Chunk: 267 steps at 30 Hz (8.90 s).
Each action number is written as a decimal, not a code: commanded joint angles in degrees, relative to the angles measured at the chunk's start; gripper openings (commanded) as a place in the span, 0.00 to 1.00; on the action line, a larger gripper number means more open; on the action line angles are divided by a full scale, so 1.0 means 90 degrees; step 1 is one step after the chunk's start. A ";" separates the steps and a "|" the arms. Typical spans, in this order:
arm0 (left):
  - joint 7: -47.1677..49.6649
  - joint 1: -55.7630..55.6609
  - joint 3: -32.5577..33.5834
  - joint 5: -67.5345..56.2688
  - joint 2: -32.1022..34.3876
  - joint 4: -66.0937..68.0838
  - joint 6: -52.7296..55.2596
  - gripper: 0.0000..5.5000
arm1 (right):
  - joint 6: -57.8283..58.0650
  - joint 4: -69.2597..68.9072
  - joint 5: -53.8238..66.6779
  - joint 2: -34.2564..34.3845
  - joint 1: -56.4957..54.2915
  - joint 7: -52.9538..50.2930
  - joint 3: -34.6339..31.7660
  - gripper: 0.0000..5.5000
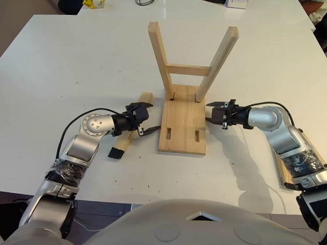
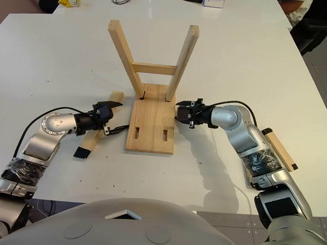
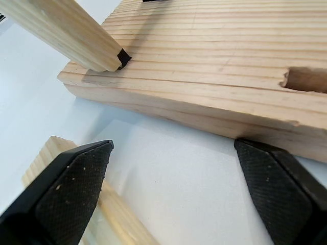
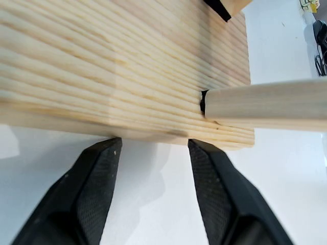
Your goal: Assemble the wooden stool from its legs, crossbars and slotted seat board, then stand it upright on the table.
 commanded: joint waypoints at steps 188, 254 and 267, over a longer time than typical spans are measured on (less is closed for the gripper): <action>0.4113 0.3157 0.2231 -0.1186 -0.1835 -0.5381 0.3157 0.80 | 0.2407 0.3609 0.0687 -0.2962 -0.0068 0.3364 -0.0805 0.24; 0.1873 -0.1654 0.2074 -0.7919 -0.0820 -0.2880 0.5421 0.80 | 0.7412 -0.1908 0.6514 -0.0277 -0.2686 0.2735 -0.1435 0.24; 0.1813 -0.1551 0.2126 -0.8334 -0.0626 -0.3117 0.5425 0.58 | 0.7372 -0.1816 0.6601 -0.0151 -0.2792 0.2533 -0.1319 0.24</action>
